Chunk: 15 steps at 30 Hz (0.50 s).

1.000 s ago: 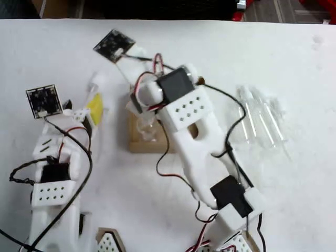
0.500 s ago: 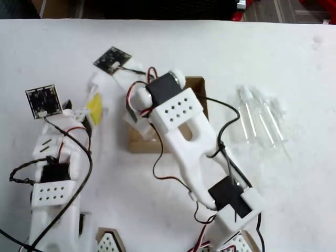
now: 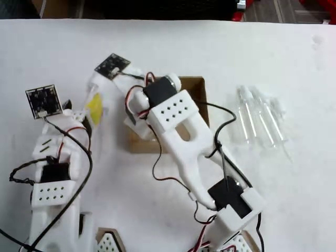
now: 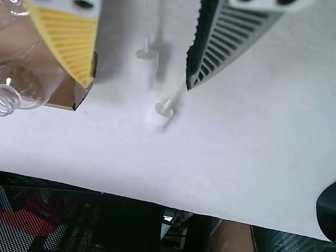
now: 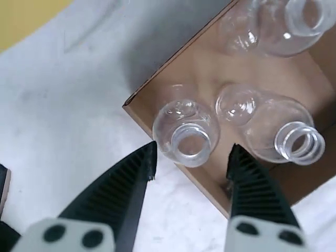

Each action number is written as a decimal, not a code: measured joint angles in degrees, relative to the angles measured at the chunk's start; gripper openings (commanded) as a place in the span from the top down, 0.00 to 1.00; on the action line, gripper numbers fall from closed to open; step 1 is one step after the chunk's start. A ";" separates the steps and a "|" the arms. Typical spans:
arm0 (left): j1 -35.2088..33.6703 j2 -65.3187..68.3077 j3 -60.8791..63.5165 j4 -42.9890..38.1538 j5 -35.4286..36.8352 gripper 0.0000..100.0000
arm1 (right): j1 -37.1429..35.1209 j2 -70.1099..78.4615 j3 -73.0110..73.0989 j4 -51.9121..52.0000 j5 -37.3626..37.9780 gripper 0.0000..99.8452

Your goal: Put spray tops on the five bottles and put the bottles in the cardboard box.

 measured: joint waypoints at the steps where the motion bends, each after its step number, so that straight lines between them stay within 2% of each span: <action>1: 0.00 0.00 0.00 0.00 0.00 0.73 | 0.00 0.00 0.18 -0.35 0.00 0.81; 11: 0.00 0.00 0.00 0.00 0.00 0.73 | 0.00 2.20 0.44 -0.88 0.00 0.81; 15: 0.00 0.00 0.00 0.00 0.00 0.73 | 0.00 3.87 0.44 -0.88 0.00 0.90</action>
